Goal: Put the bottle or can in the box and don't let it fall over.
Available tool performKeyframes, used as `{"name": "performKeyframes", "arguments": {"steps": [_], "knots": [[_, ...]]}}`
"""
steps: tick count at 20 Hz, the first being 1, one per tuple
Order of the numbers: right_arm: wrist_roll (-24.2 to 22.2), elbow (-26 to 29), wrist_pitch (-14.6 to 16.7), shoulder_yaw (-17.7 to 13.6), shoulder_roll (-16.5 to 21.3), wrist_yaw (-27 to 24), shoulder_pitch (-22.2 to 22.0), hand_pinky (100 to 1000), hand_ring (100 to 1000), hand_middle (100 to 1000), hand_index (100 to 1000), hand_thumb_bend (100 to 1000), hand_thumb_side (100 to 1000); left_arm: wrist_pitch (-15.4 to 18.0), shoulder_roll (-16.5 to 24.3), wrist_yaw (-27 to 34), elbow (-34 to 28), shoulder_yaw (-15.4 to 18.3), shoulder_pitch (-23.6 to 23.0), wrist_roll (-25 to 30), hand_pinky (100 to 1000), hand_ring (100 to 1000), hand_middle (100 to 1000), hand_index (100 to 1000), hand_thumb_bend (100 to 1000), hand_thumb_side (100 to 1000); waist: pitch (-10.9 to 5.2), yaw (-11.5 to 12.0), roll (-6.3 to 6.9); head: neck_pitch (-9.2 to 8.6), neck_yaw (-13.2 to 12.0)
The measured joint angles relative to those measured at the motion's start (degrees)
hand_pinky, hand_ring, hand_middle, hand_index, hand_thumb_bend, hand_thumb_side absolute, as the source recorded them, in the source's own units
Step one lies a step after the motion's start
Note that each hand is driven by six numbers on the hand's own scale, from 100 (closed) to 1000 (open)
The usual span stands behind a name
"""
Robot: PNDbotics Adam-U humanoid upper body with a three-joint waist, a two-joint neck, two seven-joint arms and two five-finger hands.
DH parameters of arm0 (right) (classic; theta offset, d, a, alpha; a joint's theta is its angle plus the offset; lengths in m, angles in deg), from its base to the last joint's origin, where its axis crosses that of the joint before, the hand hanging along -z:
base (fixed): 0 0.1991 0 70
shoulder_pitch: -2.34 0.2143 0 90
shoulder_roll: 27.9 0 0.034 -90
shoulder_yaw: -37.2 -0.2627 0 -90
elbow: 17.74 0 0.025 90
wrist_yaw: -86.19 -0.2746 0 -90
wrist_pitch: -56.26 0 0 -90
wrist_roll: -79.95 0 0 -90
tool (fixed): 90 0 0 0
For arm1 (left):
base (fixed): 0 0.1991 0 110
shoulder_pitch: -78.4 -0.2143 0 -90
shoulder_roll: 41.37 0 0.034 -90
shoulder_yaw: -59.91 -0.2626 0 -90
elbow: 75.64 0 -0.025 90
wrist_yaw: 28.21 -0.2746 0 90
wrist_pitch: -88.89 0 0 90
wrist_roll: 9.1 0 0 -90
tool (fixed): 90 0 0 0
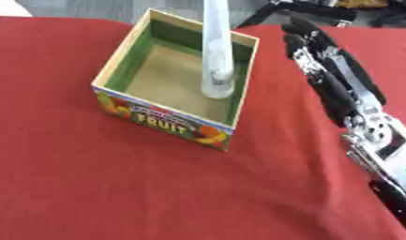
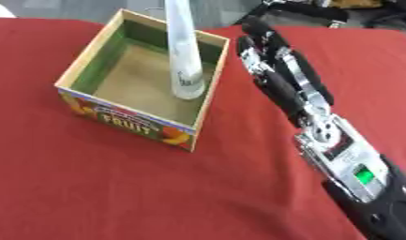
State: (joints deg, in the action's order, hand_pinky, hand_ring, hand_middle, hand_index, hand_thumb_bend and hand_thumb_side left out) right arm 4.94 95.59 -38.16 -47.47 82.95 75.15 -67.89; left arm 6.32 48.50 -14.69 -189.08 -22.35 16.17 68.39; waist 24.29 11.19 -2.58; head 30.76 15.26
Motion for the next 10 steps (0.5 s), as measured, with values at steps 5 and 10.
{"name": "performKeyframes", "arguments": {"steps": [5, 10], "knots": [[0.09, 0.0, 0.81, 0.38, 0.65, 1.18, -0.1, 969, 1000, 948, 1000, 100, 727, 0.14, 0.59, -0.52, 0.0, 0.21, -0.7, -0.27, 494, 1000, 1000, 587, 119, 679, -0.2, -0.09, 0.61, 0.18, -0.04], [-0.27, 0.0, 0.61, 0.24, 1.07, 0.62, -0.37, 959, 995, 939, 992, 100, 713, 0.17, 0.59, -0.53, 0.0, 0.34, -0.7, -0.69, 494, 1000, 1000, 586, 126, 681, -0.3, -0.04, 0.42, 0.17, 1.26]]}}
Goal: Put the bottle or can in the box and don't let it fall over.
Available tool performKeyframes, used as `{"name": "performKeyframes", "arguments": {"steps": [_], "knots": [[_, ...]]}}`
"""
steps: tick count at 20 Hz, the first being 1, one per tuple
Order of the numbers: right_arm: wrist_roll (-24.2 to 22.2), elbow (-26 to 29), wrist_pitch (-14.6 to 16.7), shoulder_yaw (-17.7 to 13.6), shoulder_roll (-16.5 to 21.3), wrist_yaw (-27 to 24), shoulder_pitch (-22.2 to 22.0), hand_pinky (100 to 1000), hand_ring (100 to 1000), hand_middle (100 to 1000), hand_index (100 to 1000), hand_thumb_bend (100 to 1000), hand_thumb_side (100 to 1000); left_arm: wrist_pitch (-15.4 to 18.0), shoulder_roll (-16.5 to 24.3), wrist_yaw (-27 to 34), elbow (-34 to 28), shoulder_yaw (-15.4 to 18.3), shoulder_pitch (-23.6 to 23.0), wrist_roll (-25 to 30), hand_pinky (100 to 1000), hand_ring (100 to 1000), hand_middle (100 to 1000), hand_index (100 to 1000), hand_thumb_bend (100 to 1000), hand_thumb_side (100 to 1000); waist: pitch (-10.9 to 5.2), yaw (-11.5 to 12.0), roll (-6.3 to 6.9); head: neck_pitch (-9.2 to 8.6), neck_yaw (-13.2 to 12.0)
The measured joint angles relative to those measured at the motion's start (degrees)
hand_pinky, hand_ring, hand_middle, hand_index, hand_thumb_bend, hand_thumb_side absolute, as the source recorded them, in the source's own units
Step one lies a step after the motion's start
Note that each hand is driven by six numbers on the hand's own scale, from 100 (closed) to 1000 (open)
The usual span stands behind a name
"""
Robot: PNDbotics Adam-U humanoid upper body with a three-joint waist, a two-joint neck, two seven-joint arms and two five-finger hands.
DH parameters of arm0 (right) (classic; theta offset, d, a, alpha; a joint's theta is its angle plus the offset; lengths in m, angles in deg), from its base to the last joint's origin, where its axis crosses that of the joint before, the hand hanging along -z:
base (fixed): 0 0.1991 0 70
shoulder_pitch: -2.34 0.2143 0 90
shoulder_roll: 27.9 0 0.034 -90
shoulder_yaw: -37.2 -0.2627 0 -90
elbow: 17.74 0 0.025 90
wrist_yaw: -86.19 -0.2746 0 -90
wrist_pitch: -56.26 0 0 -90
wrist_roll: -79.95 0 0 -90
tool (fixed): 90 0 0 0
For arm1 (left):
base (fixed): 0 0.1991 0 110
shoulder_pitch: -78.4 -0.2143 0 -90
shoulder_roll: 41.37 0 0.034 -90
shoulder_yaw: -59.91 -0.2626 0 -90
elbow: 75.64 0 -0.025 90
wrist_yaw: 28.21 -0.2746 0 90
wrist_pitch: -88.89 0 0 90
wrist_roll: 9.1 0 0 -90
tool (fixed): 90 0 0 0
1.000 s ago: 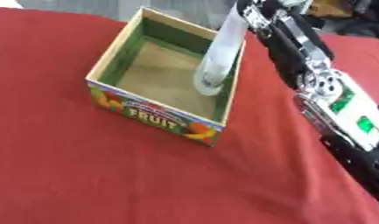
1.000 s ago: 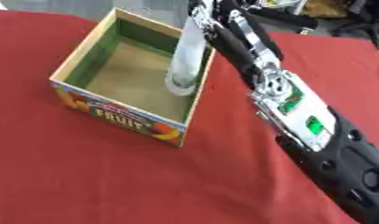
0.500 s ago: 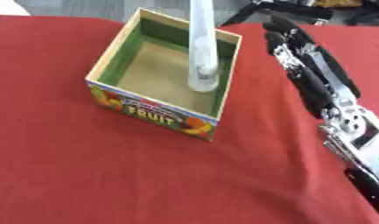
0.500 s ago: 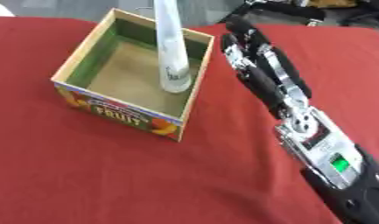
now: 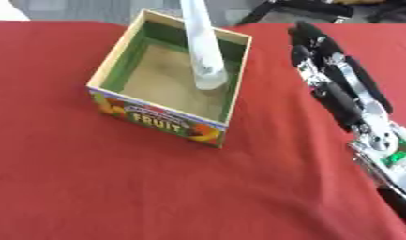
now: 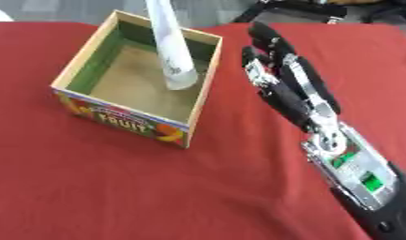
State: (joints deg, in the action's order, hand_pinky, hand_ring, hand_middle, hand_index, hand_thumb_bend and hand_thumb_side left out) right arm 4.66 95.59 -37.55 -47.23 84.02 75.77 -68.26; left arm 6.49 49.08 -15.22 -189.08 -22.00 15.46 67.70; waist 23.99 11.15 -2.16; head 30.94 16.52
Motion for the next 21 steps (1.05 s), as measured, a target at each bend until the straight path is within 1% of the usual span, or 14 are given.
{"name": "performKeyframes", "arguments": {"steps": [3, 5, 7, 12, 16, 20, 21], "knots": [[0.25, 0.0, 1.55, -1.13, -0.01, -0.65, -1.84, 936, 976, 915, 964, 100, 726, -0.17, 0.01, -0.06, 0.0, 0.3, -0.41, -0.39, 494, 1000, 1000, 587, 126, 681, -0.78, -0.88, -0.08, 0.3, -0.29], [0.65, 0.0, 3.36, -2.25, -0.01, -1.39, -3.67, 919, 959, 894, 942, 100, 720, -0.28, 0.25, -0.35, 0.0, 0.47, -0.97, -0.61, 495, 1000, 1000, 587, 130, 682, -1.23, -1.76, -0.07, 0.78, -0.91], [1.16, 0.0, 6.05, -3.93, 0.0, -2.16, -6.5, 897, 926, 876, 928, 100, 699, -0.6, 0.32, -0.55, -0.01, 0.66, -1.82, -0.95, 495, 1000, 1000, 588, 131, 683, -1.64, -3.09, -0.04, 1.35, -1.85], [3.75, 0.0, 14.36, -9.11, -0.26, -2.78, -14.17, 887, 902, 847, 909, 100, 655, -1.23, 1.58, -1.2, -0.01, 1.1, -3.63, -1.6, 495, 1000, 1000, 588, 126, 684, -2.56, -5.65, 0.35, 2.45, -4.62], [6.88, 0.0, 19.85, -12.44, -2.11, -2.12, -18.44, 882, 884, 819, 902, 100, 638, -2.23, 2.3, -1.58, -0.01, 1.48, -5.1, -2.59, 514, 1000, 1000, 592, 135, 707, -3.14, -7.17, 0.87, 3.08, -6.7], [9.65, 0.01, 23.3, -14.12, -4.82, -0.78, -20.65, 875, 868, 826, 910, 100, 639, -3.37, 2.48, -1.81, -0.01, 1.7, -6.12, -3.72, 508, 1000, 1000, 609, 138, 713, -3.22, -8.18, 1.74, 3.26, -9.08], [10.21, 0.01, 23.85, -14.37, -5.57, -0.34, -20.91, 873, 869, 832, 912, 100, 624, -3.44, 2.54, -1.81, -0.01, 1.71, -6.34, -3.79, 508, 1000, 1000, 615, 140, 708, -3.22, -8.36, 2.05, 3.26, -9.65]]}}
